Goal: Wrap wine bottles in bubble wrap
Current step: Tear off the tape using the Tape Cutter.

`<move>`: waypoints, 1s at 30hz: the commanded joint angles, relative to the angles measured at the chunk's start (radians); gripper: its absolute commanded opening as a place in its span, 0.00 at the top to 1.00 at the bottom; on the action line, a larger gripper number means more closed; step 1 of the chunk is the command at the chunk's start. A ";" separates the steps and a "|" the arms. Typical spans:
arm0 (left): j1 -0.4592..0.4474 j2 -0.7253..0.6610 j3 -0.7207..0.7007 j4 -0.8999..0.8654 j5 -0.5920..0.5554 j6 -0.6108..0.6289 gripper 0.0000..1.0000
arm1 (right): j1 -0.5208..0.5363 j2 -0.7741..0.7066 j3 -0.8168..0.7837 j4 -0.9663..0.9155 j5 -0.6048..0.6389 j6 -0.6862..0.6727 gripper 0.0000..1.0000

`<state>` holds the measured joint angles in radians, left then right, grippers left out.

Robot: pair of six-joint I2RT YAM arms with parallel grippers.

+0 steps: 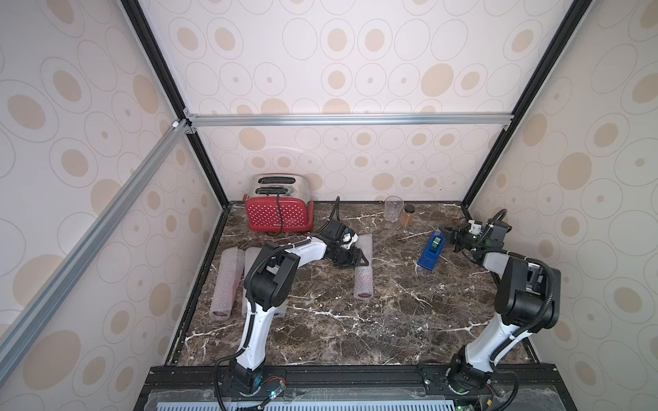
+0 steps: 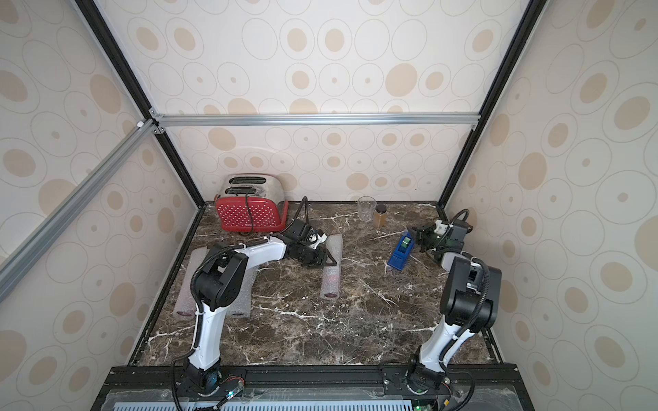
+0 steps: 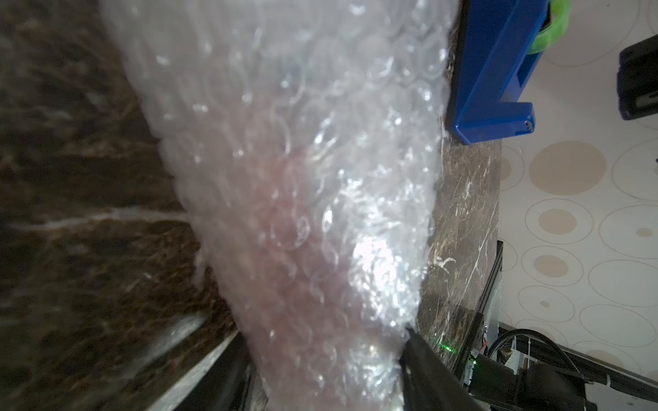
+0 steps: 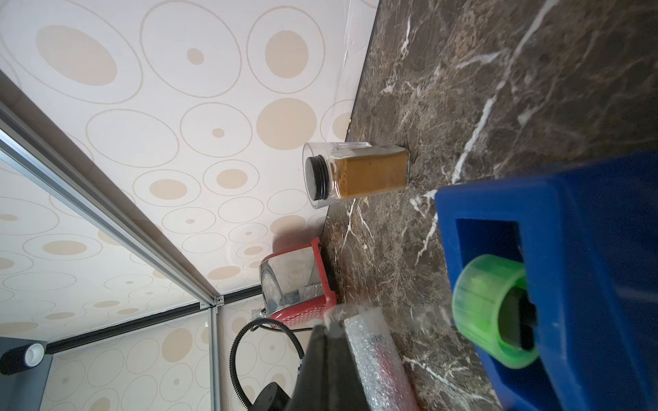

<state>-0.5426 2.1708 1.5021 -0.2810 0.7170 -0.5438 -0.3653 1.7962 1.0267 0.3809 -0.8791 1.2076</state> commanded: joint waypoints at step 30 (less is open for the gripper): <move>-0.026 0.043 -0.039 -0.158 -0.098 0.047 0.40 | -0.003 -0.109 0.006 -0.003 0.002 -0.013 1.00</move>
<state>-0.5491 2.1708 1.5032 -0.2798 0.7067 -0.5438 -0.3656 1.7550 0.9817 0.4229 -0.8795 1.2255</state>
